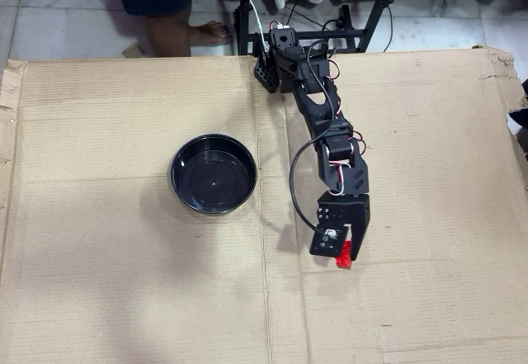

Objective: Grasp a lego block and put it in the bin.

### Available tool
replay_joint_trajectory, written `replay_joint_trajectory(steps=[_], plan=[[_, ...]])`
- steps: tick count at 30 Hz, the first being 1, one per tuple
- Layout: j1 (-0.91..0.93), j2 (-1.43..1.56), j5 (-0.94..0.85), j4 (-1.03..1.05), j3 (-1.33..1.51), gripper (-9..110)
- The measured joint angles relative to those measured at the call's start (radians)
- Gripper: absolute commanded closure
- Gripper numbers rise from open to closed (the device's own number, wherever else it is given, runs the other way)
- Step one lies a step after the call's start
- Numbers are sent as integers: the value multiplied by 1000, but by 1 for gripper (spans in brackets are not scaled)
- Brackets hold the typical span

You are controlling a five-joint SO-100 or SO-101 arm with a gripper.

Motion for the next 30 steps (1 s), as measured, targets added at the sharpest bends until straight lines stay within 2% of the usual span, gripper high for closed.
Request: replay_joint_trajectory(steps=[14,20,30], plan=[[130,38,0,0,2,94],[184,46,-67,0,2,94],[288,112,-78,6,2,94]])
